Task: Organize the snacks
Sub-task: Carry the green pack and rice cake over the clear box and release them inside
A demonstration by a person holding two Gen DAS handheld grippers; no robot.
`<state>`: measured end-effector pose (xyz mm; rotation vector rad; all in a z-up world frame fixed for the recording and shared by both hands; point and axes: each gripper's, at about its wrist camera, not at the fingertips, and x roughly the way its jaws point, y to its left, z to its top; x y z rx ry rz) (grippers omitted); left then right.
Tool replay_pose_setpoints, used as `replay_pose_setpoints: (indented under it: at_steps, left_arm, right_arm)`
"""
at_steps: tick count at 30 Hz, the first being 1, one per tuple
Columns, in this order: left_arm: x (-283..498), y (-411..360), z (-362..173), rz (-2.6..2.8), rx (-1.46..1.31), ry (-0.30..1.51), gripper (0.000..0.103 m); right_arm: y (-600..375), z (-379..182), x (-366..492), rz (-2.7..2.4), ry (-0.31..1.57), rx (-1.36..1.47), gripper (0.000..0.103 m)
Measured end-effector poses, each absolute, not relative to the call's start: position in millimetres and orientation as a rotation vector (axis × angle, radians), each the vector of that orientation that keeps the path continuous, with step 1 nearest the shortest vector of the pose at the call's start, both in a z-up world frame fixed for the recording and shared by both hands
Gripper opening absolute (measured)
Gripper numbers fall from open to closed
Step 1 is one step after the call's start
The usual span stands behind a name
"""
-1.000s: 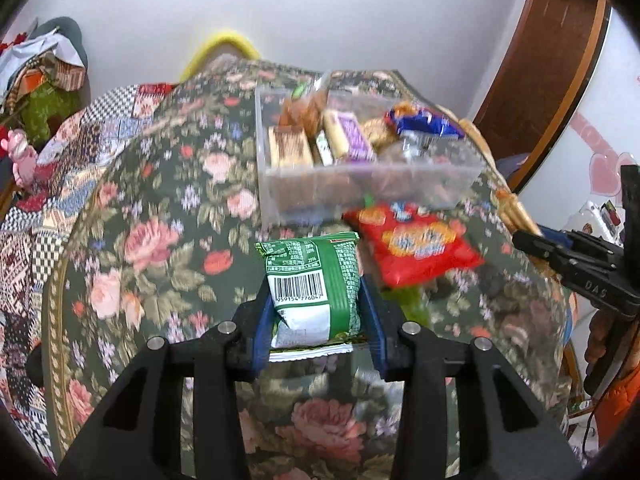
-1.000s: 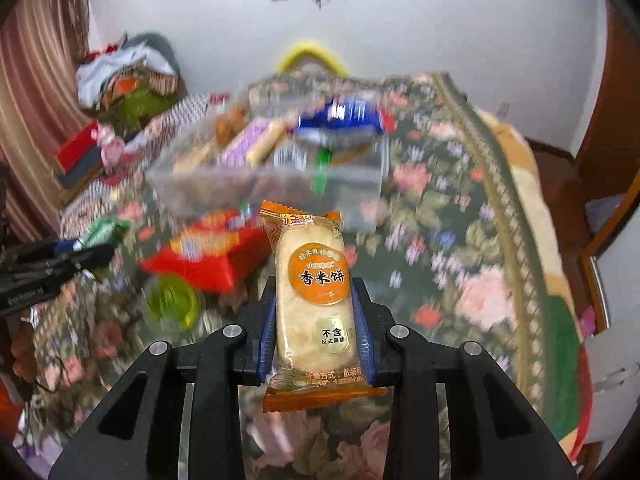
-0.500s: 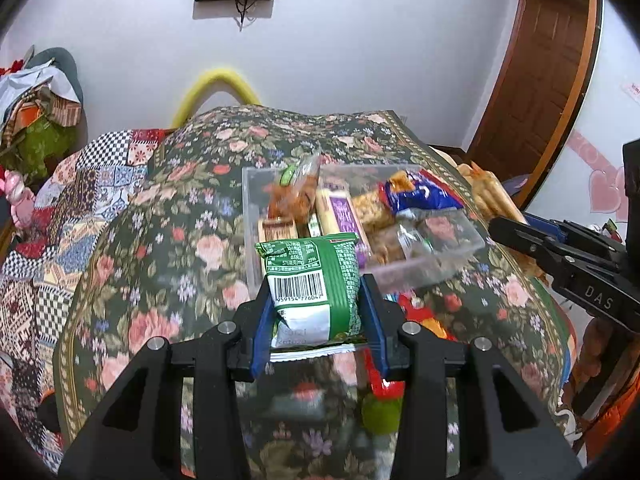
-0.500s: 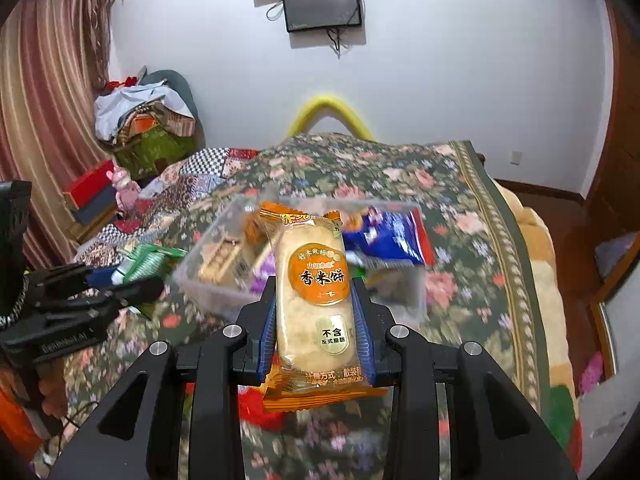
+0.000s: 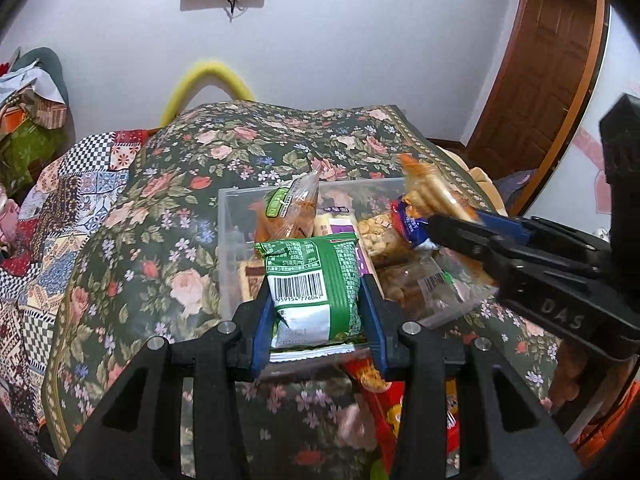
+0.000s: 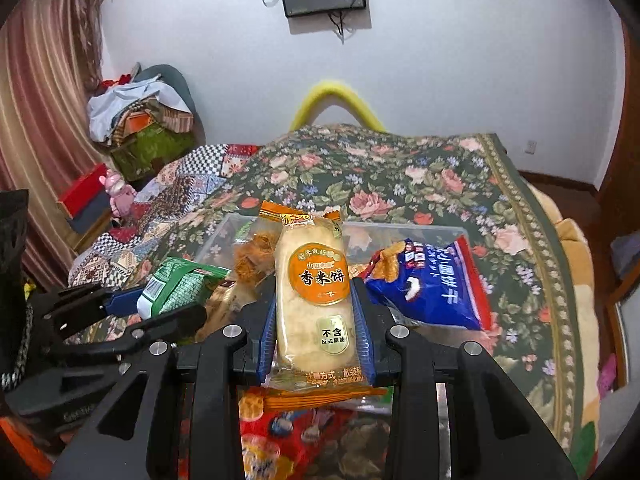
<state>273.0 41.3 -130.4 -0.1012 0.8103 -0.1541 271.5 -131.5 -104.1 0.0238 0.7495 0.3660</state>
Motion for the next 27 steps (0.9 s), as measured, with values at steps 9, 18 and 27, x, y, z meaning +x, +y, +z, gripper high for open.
replay_pose_setpoints:
  at_steps: [9,18,27]
  left_arm:
    - [299,43,-145,-0.152,-0.113,0.836,0.040]
    - [297,45,-146,-0.170,-0.121,0.845,0.040]
    - [270,46,-123,-0.167,-0.088,0.804,0.041]
  right_arm:
    - [-126,-122,293,0.368,0.813,0.023,0.031]
    - [-131,-126,288,0.384,0.842,0.046,0.041]
    - [-139,-111,261,0.394,0.826,0.055,0.060]
